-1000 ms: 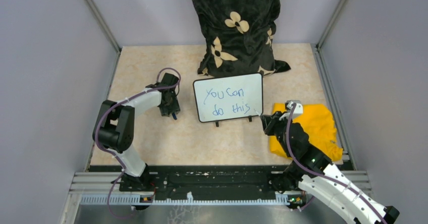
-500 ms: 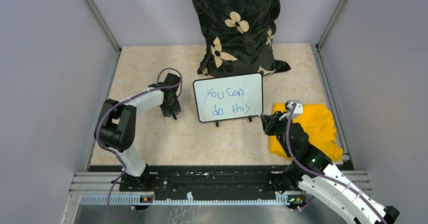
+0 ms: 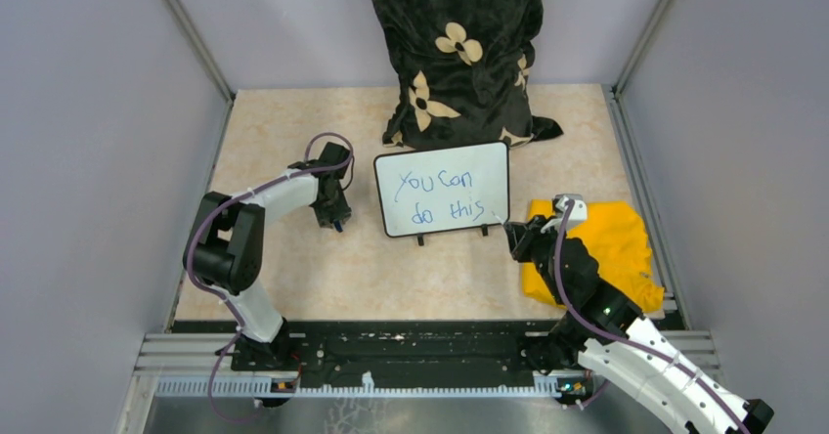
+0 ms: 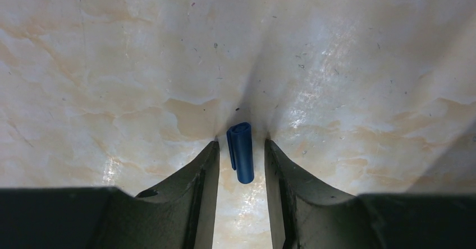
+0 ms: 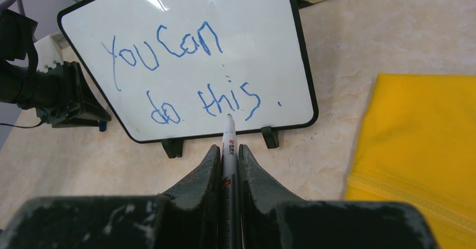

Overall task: Write a sentence on the whiteboard
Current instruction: Close the whiteboard marker at the center of the board.

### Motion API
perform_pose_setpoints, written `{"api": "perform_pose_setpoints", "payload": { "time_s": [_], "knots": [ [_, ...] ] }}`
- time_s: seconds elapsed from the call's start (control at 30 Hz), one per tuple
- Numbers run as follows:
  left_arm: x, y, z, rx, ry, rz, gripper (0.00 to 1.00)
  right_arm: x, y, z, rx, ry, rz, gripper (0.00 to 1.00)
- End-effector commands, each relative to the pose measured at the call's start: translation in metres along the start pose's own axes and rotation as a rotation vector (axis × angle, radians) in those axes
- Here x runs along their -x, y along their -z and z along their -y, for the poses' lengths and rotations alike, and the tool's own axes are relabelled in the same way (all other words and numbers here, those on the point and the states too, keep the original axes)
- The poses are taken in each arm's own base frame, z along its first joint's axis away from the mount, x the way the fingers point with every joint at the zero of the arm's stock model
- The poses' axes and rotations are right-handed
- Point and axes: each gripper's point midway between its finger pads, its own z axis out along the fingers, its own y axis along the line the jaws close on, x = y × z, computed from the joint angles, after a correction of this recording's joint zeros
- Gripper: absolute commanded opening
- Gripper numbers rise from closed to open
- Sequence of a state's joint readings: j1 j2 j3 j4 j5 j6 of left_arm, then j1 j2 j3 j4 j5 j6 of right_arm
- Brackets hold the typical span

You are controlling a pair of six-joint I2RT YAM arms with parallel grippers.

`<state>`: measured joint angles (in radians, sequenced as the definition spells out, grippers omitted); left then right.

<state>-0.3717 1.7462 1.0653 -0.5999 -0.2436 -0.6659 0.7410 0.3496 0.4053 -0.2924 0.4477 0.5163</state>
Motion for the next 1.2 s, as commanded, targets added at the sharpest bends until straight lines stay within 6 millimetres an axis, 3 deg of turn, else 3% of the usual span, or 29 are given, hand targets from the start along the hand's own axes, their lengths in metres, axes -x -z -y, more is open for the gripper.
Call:
{"api": "perform_pose_setpoints", "payload": {
  "time_s": [0.0,0.2,0.47,0.7,0.77,1.0,1.17],
  "knots": [
    [-0.052,-0.022,-0.011,0.046,-0.007,-0.172,0.40,0.013,-0.001,-0.004,0.013,-0.014,0.045,0.00],
    [-0.055,-0.027,-0.015,0.060,-0.005,-0.175,0.36,0.012,0.000,-0.003,0.009,-0.015,0.044,0.00],
    [-0.060,-0.031,-0.017,0.060,-0.010,-0.180,0.23,0.012,0.000,-0.003,0.008,-0.014,0.043,0.00],
    [-0.060,-0.029,-0.016,0.045,-0.011,-0.176,0.00,0.012,0.000,-0.002,0.004,-0.013,0.043,0.00],
    [-0.058,-0.027,-0.015,0.036,-0.008,-0.170,0.00,0.012,0.000,-0.002,0.003,-0.013,0.043,0.00],
    [-0.038,-0.004,-0.012,0.001,0.019,-0.107,0.00,0.015,0.001,-0.002,0.000,-0.012,0.043,0.00],
    [-0.009,0.034,-0.008,-0.052,0.033,-0.006,0.00,0.020,0.004,-0.003,0.001,-0.015,0.044,0.00]
  ]
}}
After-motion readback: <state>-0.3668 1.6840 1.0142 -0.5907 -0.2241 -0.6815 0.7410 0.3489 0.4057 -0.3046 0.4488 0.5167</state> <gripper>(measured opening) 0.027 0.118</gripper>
